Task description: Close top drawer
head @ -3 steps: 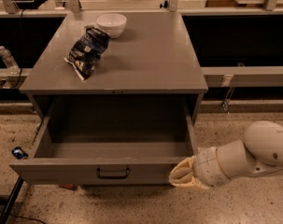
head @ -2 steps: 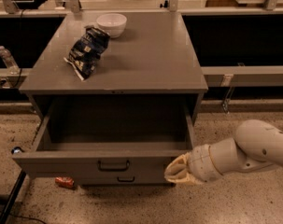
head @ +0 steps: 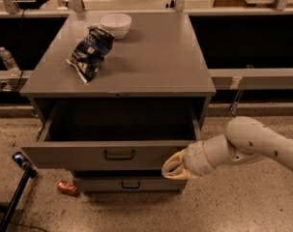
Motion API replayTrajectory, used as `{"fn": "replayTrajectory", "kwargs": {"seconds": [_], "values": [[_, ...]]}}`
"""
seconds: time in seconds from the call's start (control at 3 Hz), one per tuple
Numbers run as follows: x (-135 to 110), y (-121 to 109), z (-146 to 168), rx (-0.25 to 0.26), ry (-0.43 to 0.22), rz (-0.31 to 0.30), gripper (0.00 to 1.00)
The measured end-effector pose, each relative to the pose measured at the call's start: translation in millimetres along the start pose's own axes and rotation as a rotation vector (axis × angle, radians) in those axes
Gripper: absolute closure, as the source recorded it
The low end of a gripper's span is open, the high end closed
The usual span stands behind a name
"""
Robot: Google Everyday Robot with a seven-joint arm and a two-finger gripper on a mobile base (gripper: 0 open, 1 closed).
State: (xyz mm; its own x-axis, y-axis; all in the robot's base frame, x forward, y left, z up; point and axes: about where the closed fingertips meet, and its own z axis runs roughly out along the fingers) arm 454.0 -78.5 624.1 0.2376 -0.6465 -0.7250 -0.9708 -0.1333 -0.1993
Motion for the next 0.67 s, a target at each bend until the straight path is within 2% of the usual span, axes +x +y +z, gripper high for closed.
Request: {"fn": "replayTrajectory", "kwargs": {"seconds": [0.33,0.67], "values": [[0,0,0,0.000,0.000,0.000,1.00],[4,-30,11,0.056,0.034,-0.054,1.00]]}}
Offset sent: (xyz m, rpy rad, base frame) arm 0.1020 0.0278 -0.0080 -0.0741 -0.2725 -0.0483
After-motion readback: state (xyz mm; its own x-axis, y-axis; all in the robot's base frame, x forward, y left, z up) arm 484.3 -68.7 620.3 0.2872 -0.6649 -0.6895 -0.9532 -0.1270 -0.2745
